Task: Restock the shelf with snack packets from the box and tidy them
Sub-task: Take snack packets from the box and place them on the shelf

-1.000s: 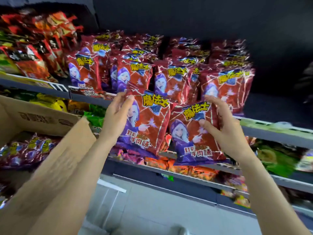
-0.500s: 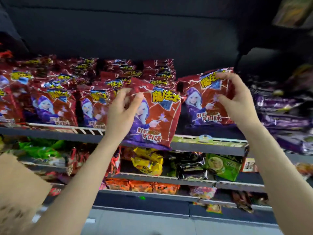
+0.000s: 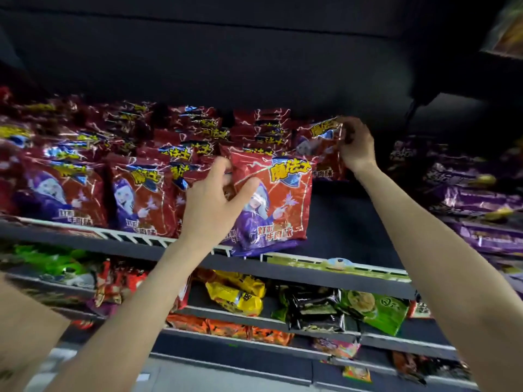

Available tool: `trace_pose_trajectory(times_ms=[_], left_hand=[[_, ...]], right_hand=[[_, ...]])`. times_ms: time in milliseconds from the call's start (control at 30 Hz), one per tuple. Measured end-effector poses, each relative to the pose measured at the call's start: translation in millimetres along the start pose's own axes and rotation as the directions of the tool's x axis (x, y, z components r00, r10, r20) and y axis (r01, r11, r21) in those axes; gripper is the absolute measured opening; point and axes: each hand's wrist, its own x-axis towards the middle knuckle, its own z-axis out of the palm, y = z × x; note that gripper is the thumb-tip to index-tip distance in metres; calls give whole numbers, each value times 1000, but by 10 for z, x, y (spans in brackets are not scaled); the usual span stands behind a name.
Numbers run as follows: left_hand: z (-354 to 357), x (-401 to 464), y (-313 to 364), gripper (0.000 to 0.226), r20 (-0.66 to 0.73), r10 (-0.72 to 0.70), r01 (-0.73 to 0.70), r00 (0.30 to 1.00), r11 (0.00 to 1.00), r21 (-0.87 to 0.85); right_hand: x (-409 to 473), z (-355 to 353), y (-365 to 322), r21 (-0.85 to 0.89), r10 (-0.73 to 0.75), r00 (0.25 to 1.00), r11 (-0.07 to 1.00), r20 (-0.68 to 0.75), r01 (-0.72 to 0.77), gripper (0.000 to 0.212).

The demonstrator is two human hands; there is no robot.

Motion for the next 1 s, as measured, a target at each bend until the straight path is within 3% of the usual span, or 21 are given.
trace_pose_trajectory(times_ms=[100,200,300,400,467,533,633,700,800,900,1000], left_hand=[[64,-7,34,57,-8,10,-10,1000,999,51],[163,-28,131,50,-32,40,-37,999,994,99],[336,-31,288,41,-33,70,-67,997,994,86],[598,81,413,38,-16,120,-117,993,984,135],[831,248,448,40,2,71,-70,997,985,159],[1060,441,452,45,29,-14,10,999,989,150],[1299,647,441,61,114,-134,130,984,991,41],[1346,668,478,68,190,-155,157,970,988,2],[1313,560,466,70,225,-96,76,970,993,94],[1289,462,361,68,237,-26,-28,971,975,221],[1300,413,335,65,285,30,-118,958,947,299]], right_hand=[[36,71,195,-78,40,987,997,156,-28,47],[-127,-44,201,-7,48,949,999,311,-49,55],[-399,-332,37,275,-10,971,960,240,-58,46],[-822,-641,-133,571,1,980,813,199,-116,35],[-1028,-736,-142,628,2,982,769,187,-121,33],[-1110,-739,-89,594,8,982,795,188,-120,39],[-977,-658,24,451,43,994,888,102,-85,74],[-799,-565,70,410,109,994,907,-3,-98,73],[-548,-359,62,374,166,984,918,-59,-133,66],[-449,-140,50,349,208,973,909,95,-229,68],[-521,-112,109,176,202,964,957,176,-232,81]])
